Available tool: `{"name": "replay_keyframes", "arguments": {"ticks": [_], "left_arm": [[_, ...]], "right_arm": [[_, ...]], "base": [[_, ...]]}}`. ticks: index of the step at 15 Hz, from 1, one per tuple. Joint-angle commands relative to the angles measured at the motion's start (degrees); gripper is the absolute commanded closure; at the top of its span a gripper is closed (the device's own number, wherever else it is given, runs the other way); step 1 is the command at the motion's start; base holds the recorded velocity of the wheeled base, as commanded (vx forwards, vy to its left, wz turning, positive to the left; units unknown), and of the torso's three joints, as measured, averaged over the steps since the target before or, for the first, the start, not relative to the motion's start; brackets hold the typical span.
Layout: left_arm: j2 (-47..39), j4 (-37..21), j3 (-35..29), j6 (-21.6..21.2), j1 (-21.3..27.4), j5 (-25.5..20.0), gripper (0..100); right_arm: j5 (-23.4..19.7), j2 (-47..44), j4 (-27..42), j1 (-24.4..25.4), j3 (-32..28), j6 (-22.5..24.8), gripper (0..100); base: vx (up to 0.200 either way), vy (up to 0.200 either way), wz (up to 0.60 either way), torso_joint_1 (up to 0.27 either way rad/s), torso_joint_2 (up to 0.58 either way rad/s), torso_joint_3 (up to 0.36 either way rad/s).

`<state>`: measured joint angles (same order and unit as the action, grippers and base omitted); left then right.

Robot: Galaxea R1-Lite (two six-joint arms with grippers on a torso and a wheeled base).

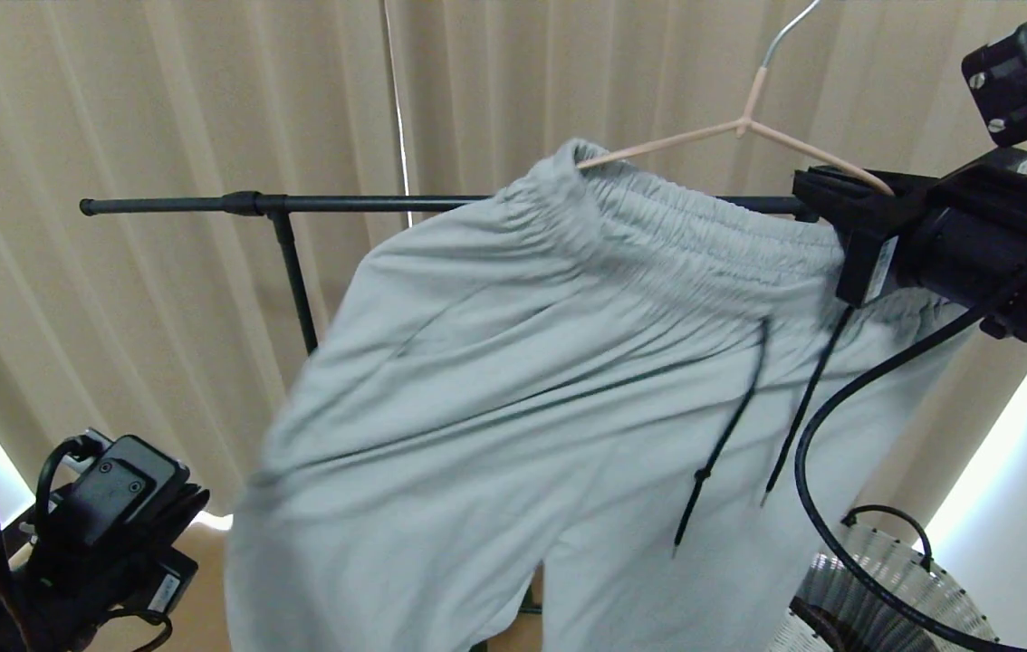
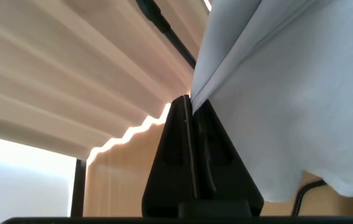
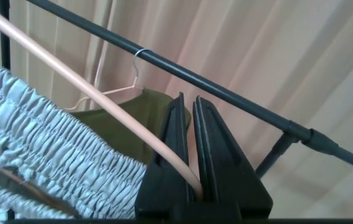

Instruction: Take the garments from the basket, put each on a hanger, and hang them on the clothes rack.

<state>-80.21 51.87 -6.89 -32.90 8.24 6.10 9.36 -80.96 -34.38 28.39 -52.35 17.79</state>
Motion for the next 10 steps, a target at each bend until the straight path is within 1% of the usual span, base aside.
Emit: {"name": "replay_keyframes", "arguments": {"ticks": [1, 4, 5, 7, 8, 9, 10], "left_arm": [[0.06, 0.95, -0.06, 0.29, 0.37, -0.38, 0], [0.32, 1.39, -0.06, 3.02, 0.72, -4.6, 0], [1.9, 1.74, -0.14, 5.04, 1.34, -7.5, 0], [4.28, 1.74, -1.02, 7.94, 1.52, -10.58, 0], [6.39, 1.74, -2.43, 10.58, 1.43, -12.51, 0], [7.62, 1.74, -3.48, 12.69, 1.43, -13.21, 0], [8.93, 1.74, -4.63, 15.94, 1.52, -14.27, 0]], "right_arm": [[-0.13, -0.08, 0.19, 0.08, 0.32, 0.06, 100], [0.04, 0.1, 0.28, -0.09, 1.02, -0.03, 100], [0.57, 0.36, 0.36, -1.59, 1.99, 0.06, 100], [0.66, 0.89, 1.15, -4.13, 3.04, 0.23, 100], [0.92, 2.47, 4.14, -6.24, 3.57, 0.23, 100], [1.27, 3.79, 6.87, -7.3, 3.74, 0.23, 100], [2.15, 5.72, 11.09, -8.7, 3.83, 0.23, 100]], "base": [[0.0, 0.0, 0.0, 0.0, 0.0, 0.0], [0.0, 0.0, 0.0, 0.0, 0.0, 0.0], [0.0, 0.0, 0.0, 0.0, 0.0, 0.0], [0.0, 0.0, 0.0, 0.0, 0.0, 0.0], [0.0, 0.0, 0.0, 0.0, 0.0, 0.0], [0.0, 0.0, 0.0, 0.0, 0.0, 0.0], [0.0, 0.0, 0.0, 0.0, 0.0, 0.0]]}}
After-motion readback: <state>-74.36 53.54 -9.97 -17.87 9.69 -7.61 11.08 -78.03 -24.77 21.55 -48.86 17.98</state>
